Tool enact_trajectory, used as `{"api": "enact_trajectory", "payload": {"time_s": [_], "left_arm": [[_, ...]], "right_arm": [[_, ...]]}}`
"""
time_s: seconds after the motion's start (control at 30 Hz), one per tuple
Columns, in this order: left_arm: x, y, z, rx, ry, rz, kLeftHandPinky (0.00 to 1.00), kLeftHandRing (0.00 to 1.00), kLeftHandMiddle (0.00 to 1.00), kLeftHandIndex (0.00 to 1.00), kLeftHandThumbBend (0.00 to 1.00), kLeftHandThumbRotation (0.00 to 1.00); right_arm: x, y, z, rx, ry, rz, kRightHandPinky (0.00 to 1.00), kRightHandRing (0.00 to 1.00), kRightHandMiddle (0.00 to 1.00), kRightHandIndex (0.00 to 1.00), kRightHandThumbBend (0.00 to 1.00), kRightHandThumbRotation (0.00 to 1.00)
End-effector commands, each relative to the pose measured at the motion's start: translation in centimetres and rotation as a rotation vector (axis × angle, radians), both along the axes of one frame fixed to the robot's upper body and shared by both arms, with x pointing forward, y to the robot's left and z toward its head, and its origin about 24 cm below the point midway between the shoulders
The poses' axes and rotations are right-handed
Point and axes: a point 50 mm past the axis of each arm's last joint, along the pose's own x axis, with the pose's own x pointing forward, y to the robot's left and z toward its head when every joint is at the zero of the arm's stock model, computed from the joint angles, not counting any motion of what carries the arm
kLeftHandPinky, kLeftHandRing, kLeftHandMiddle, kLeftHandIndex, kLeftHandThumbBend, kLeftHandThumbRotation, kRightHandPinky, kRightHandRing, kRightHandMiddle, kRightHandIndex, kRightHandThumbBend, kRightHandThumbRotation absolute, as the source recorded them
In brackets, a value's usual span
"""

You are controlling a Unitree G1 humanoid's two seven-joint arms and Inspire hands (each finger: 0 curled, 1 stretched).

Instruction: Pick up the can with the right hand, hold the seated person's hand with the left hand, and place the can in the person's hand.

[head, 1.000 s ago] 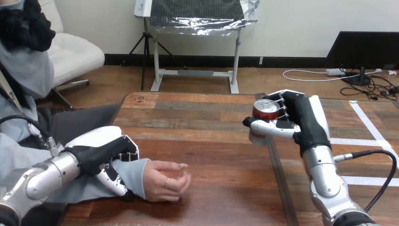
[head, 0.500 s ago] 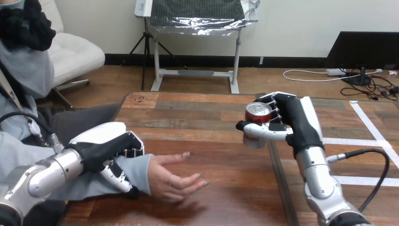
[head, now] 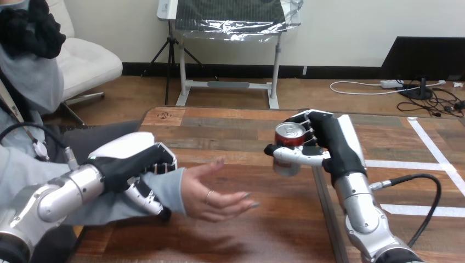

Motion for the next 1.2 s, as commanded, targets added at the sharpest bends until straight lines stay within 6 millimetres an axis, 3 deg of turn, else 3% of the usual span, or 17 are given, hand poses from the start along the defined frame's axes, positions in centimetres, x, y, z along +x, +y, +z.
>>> {"api": "enact_trajectory", "payload": {"time_s": [0.0,1.17], "left_arm": [[2.2,-2.9,4.7,-0.123,-0.188,-0.07,0.25,0.3,0.37,0.4,0.81,0.0],[2.7,-5.0,5.3,-0.17,-0.189,-0.106,0.24,0.29,0.36,0.39,0.83,0.0]], "right_arm": [[1.4,1.0,2.4,0.024,-0.097,0.032,0.37,0.4,0.47,0.51,0.81,0.0],[-0.6,4.3,1.1,0.074,-0.147,0.134,0.36,0.41,0.48,0.51,0.82,0.0]]}}
